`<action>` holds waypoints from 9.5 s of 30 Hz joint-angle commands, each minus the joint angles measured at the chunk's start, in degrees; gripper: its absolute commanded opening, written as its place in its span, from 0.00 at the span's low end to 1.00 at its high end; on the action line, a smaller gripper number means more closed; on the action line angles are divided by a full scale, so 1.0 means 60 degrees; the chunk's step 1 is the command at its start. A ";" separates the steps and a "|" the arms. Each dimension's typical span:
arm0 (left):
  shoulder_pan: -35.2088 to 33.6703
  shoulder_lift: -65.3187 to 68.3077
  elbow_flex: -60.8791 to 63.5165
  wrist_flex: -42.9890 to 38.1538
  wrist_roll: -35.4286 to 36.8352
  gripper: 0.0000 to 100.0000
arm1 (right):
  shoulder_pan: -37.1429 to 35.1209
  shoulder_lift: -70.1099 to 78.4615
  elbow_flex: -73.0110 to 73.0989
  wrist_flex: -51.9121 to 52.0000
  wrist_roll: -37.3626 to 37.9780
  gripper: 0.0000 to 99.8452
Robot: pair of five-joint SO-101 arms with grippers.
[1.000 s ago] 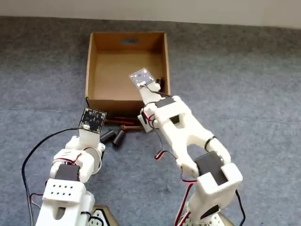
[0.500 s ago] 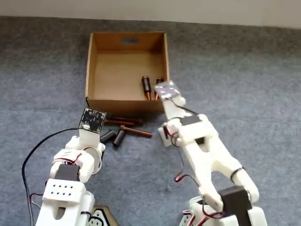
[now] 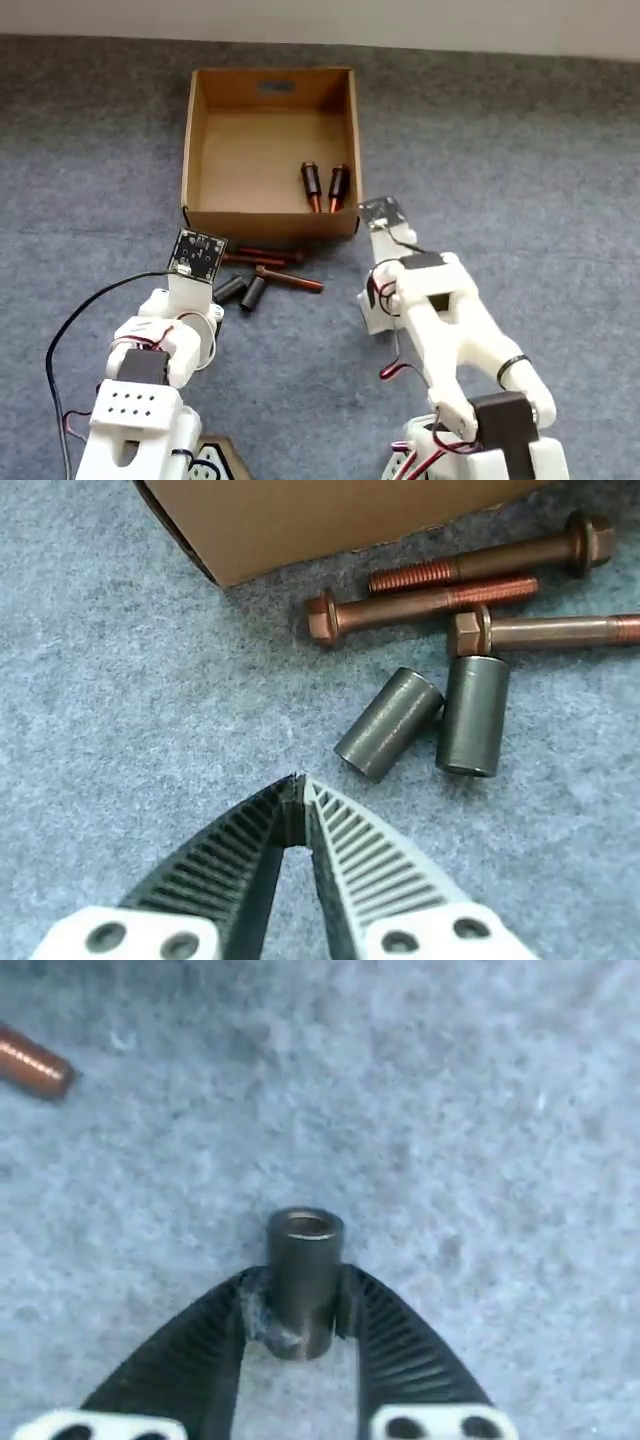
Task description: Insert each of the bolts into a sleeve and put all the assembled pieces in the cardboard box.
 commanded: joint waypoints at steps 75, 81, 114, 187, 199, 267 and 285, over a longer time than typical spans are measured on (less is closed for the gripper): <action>0.4242 1.0864 -0.8505 0.0938 0.9363 0.10 | 0.0037 -1.3531 0.6777 -0.0740 -0.1451 0.01; 0.4242 1.0220 -0.8432 0.0938 0.9377 0.15 | 0.0037 -1.3531 0.6777 -0.0740 -0.1451 0.01; 0.3919 1.1846 -0.8608 0.1436 1.0388 0.18 | 0.0022 -1.3590 0.6952 -0.0740 -0.1436 0.01; 0.4520 1.1890 -0.9502 0.3883 0.1788 0.16 | 0.0344 -1.3590 0.6952 -0.0740 -0.1436 0.01; 0.4491 1.1993 -0.8755 0.1011 0.1758 0.16 | 0.0344 -1.3590 0.6952 -0.0740 -0.1436 0.01; 0.6088 0.2703 -0.6571 -0.5392 0.2051 0.01 | -0.0769 -1.5436 0.7553 -0.5897 -0.1495 0.01; 0.6088 0.2806 -0.6513 -0.5656 0.3824 0.01 | -0.0813 -1.5495 0.7553 -0.5883 -0.1509 0.01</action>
